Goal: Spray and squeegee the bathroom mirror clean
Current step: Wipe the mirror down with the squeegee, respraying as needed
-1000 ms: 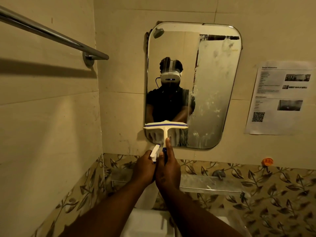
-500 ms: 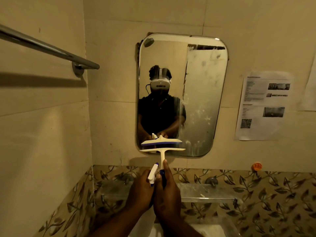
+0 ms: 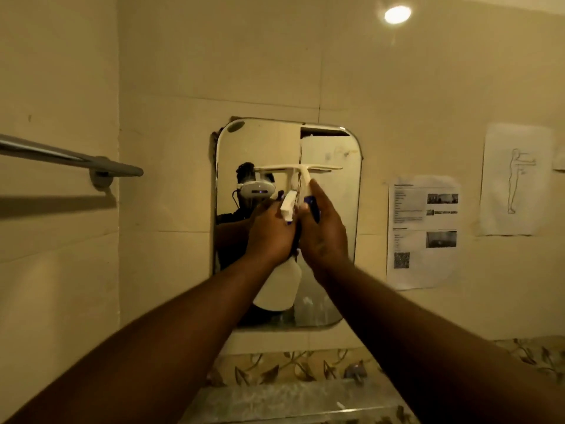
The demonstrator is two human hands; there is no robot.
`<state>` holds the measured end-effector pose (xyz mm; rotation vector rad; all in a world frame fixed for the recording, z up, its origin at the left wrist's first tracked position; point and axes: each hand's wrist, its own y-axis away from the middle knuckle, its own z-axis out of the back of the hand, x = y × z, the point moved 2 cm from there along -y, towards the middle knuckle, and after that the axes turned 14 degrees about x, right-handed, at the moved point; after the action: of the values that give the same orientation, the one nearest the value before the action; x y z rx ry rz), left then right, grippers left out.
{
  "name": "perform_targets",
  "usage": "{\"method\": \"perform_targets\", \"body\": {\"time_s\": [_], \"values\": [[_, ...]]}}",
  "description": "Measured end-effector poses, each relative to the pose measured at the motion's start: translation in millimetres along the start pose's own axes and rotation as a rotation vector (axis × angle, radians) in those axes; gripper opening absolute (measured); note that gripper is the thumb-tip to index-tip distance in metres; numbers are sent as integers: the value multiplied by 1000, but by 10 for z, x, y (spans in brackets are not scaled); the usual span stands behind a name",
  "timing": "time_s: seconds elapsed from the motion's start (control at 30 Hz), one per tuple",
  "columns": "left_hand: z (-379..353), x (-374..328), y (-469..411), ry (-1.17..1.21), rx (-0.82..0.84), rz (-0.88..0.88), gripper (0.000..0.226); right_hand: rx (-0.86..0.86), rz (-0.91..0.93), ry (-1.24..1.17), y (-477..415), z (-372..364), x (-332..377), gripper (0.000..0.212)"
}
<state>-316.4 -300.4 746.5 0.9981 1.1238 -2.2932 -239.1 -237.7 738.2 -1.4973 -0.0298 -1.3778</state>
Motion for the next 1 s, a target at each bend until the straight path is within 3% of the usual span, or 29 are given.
{"method": "perform_targets", "body": {"time_s": [0.2, 0.37, 0.7, 1.0], "values": [[84, -499, -502, -108, -66, -42, 54, -1, 60, 24, -560, 362, 412, 49], [3, -711, -681, -58, -104, -32, 47, -9, 40, 54, -793, 492, 433, 49], [-148, -753, -710, -11, -136, 29, 37, 12, 40, 39, -824, 556, 339, 49], [-214, -468, -559, 84, -145, 50, 40, 25, 36, 54, -603, 419, 123, 50]]}}
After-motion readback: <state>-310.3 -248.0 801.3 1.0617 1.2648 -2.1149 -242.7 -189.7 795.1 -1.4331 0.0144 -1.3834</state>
